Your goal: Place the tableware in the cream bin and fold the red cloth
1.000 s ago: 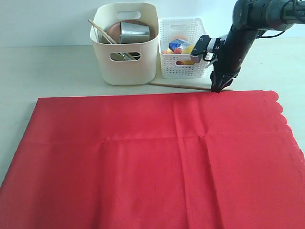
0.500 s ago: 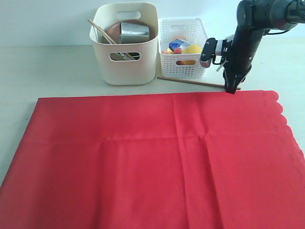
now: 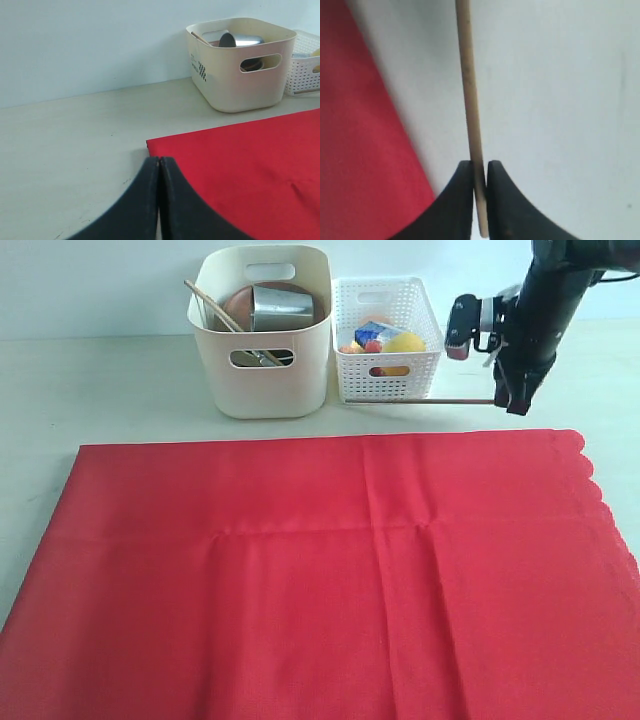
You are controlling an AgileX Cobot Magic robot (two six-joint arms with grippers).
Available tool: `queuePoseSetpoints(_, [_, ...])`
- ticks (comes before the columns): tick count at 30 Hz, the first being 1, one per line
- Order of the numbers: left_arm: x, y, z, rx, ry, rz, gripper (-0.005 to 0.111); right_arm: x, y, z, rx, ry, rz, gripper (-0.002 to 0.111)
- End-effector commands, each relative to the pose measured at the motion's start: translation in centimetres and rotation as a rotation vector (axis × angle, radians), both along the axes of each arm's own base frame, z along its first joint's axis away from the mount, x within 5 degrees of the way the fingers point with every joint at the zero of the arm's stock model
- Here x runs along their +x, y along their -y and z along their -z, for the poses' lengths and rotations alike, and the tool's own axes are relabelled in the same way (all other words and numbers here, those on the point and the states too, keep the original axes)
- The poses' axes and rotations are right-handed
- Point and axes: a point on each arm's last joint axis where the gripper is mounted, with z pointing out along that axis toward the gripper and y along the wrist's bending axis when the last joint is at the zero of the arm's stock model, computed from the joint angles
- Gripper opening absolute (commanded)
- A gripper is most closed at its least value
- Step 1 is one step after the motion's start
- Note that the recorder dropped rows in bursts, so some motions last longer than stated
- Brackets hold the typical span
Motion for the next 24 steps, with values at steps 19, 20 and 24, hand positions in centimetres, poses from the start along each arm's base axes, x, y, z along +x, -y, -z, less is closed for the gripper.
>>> queuePoseSetpoints(19, [0.0, 0.0, 0.1, 0.0, 0.005, -0.001, 0.002, 0.1, -0.8, -1.5, 0.15, 0.041, 0.118, 0.03])
queuePoseSetpoints(20, [0.0, 0.0, 0.1, 0.0, 0.005, -0.001, 0.002, 0.1, -0.8, -1.0, 0.152, 0.033, 0.126, 0.033])
queuePoseSetpoints(24, [0.0, 0.0, 0.1, 0.0, 0.005, -0.001, 0.002, 0.5, -0.1, 0.7, 0.195, 0.014, 0.188, 0.037])
